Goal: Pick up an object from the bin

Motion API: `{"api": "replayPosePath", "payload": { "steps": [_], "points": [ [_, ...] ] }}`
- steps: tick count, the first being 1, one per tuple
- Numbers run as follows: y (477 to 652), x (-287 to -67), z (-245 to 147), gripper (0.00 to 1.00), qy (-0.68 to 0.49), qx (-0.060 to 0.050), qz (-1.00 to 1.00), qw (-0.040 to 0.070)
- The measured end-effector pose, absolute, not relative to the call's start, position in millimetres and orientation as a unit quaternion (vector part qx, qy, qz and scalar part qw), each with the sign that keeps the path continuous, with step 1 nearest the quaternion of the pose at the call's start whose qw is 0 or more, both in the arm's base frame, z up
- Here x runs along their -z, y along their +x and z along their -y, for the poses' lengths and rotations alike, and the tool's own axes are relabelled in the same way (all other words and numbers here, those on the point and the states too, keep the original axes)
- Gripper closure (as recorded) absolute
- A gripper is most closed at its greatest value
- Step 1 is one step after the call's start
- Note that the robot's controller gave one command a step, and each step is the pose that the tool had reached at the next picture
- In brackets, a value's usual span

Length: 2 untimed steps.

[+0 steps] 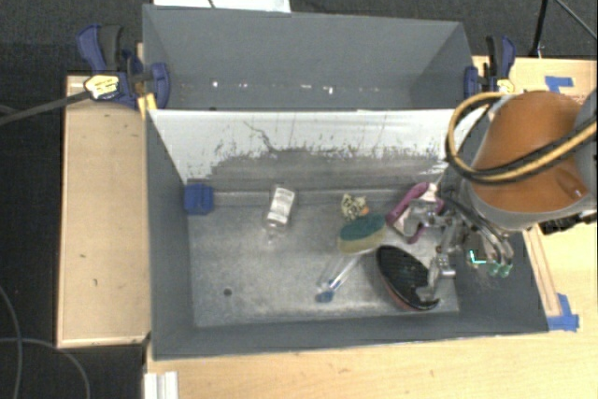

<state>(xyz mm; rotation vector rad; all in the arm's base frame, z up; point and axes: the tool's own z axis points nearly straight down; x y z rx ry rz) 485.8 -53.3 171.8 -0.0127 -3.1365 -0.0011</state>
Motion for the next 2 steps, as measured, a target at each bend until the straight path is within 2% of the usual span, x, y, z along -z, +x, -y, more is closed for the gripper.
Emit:
{"api": "replayPosePath", "payload": {
  "steps": [1, 2],
  "points": [
    [479.3, -77, 70, 0.0, -0.101, 0.003, 0.995, 0.001],
    [484.5, -101, 58, 0.0, -0.218, 0.001, 0.976, -0.001]
  ]
}}
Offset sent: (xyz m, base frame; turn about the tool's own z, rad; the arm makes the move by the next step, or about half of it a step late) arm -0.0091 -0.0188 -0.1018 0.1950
